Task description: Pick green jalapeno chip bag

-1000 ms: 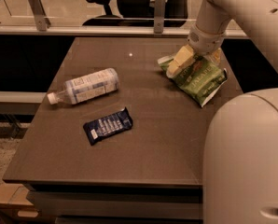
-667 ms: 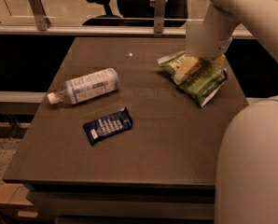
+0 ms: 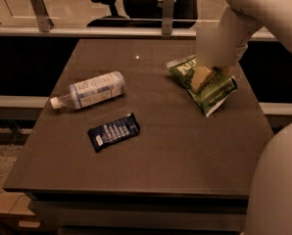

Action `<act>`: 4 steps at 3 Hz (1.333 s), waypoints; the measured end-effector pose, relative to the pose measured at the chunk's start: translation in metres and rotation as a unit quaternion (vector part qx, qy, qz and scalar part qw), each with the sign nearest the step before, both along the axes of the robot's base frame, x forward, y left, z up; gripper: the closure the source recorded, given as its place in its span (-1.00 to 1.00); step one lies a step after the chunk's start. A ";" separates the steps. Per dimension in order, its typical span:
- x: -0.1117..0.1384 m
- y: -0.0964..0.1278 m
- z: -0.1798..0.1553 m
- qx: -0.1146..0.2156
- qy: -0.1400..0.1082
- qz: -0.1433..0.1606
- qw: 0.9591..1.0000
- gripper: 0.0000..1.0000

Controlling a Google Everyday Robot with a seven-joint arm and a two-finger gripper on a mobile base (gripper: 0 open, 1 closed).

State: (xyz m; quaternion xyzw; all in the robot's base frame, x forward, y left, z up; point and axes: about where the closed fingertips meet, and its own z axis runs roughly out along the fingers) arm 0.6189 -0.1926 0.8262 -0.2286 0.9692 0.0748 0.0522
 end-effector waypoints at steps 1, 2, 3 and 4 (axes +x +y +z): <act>-0.004 0.005 0.006 0.017 -0.013 0.018 1.000 0.77; -0.002 0.011 0.014 0.051 -0.027 0.050 0.997 1.00; 0.004 0.019 0.025 0.091 -0.043 0.089 0.991 1.00; 0.008 0.025 0.042 0.125 -0.062 0.118 0.983 1.00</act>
Offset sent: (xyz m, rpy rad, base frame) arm -0.0011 0.0175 0.0339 0.2101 -0.1033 0.2080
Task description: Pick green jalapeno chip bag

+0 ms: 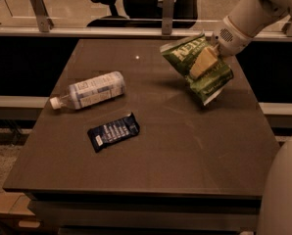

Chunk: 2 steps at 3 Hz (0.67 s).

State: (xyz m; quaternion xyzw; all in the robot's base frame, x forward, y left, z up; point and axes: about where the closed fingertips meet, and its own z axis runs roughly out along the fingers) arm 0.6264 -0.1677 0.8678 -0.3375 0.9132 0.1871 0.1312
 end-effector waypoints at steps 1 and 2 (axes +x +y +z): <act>-0.002 0.000 0.019 0.012 -0.012 0.011 1.000 1.00; -0.012 -0.003 0.041 0.018 -0.030 0.013 0.999 1.00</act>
Offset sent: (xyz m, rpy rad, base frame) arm -0.0337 -0.0127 0.0756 0.0480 -0.1000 0.0322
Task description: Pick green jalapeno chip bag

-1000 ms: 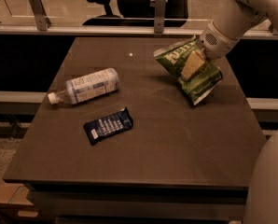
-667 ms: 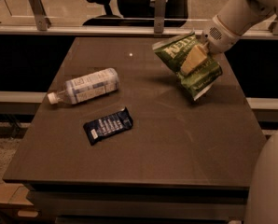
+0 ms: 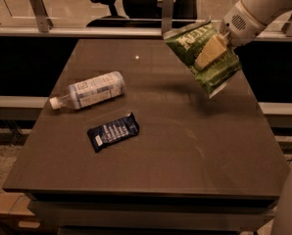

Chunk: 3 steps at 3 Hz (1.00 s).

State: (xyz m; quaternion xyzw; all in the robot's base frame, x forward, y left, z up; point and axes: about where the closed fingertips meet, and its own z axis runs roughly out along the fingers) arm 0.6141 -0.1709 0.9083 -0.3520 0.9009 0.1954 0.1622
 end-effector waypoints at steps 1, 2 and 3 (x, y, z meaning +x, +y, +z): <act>-0.016 -0.006 0.029 0.028 -0.025 0.005 0.999 1.00; -0.031 -0.011 0.051 0.070 -0.046 0.028 0.996 1.00; -0.048 -0.015 0.074 0.120 -0.076 0.061 0.988 1.00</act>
Offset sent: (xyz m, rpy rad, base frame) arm -0.0596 -0.0254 0.0871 0.2623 -0.1404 0.1329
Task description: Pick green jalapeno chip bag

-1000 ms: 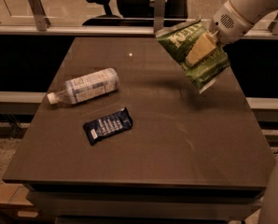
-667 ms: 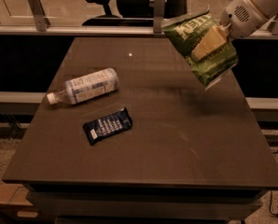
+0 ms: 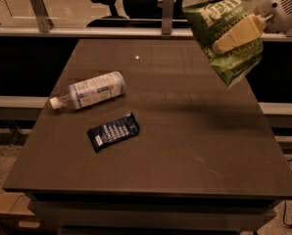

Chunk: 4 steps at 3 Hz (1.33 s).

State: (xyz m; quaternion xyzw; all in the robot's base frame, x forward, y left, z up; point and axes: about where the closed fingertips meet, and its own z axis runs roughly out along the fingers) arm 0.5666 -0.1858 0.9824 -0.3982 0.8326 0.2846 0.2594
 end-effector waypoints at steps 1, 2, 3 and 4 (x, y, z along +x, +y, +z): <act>-0.019 -0.004 0.021 0.039 -0.036 0.024 0.998 1.00; -0.028 -0.003 0.036 0.051 -0.063 0.030 0.996 1.00; -0.025 0.003 0.044 0.047 -0.072 0.031 0.996 1.00; -0.020 0.010 0.046 0.042 -0.073 0.034 0.996 1.00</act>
Offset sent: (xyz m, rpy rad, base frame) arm -0.0468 -0.0065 0.0538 0.1203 -0.1839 0.0774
